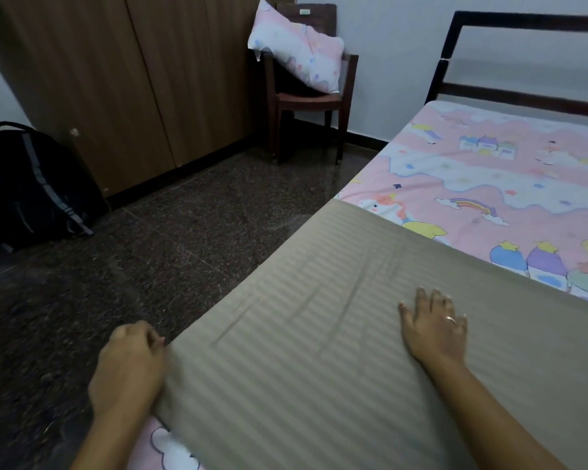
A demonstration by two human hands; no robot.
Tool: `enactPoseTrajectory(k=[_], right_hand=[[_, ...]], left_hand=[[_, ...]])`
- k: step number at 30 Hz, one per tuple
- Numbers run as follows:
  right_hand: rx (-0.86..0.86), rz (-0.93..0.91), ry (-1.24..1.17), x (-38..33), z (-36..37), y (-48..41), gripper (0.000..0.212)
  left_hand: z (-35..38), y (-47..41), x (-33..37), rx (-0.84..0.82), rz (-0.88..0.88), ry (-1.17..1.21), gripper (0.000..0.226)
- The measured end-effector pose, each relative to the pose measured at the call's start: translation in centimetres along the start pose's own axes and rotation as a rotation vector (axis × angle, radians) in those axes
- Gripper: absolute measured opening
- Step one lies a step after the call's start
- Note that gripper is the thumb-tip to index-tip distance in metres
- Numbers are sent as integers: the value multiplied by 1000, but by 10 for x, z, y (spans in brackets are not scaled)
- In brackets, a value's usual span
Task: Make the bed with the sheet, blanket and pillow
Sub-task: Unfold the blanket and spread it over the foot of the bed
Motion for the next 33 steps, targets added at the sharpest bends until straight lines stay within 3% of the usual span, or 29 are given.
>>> enactPoseTrajectory(k=[4, 7, 10, 13, 16, 19, 22, 24, 28, 33], right_hand=[[-25, -120, -10, -85, 16, 24, 70], [-89, -332, -135, -183, 27, 61, 89], [-245, -669, -157, -256, 25, 90, 66], [-361, -896, -446, -275, 8, 86, 49], [-171, -715, -615, -223, -12, 29, 56], [84, -282, -322, -110, -11, -49, 61], [64, 113, -60, -3, -2, -82, 61], [27, 205, -6, 15, 4, -82, 65], [3, 23, -28, -69, 18, -81, 64], [-146, -436, -171, -221, 37, -60, 55]], left_hand=[[22, 8, 46, -51, 134, 126, 21], [30, 10, 76, -49, 223, 102, 33], [35, 6, 100, -38, 315, 73, 32], [48, -4, 110, -101, 288, 130, 33], [64, -10, 116, -168, 293, 157, 41], [78, -12, 127, -185, 343, 106, 48], [90, -10, 154, -148, 462, 42, 49], [98, -8, 175, -116, 521, 39, 49], [122, -9, 214, -171, 571, -17, 52], [130, -21, 213, -133, 554, -63, 52]])
Point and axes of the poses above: each hand's wrist, its own y-axis away from the middle knuckle, its own z-axis out of the palm, x = y × z, the point moved 8 cm from there along -y, towards the middle knuckle, and after that the axes turned 4 degrees about x, right-handed, at the moved point
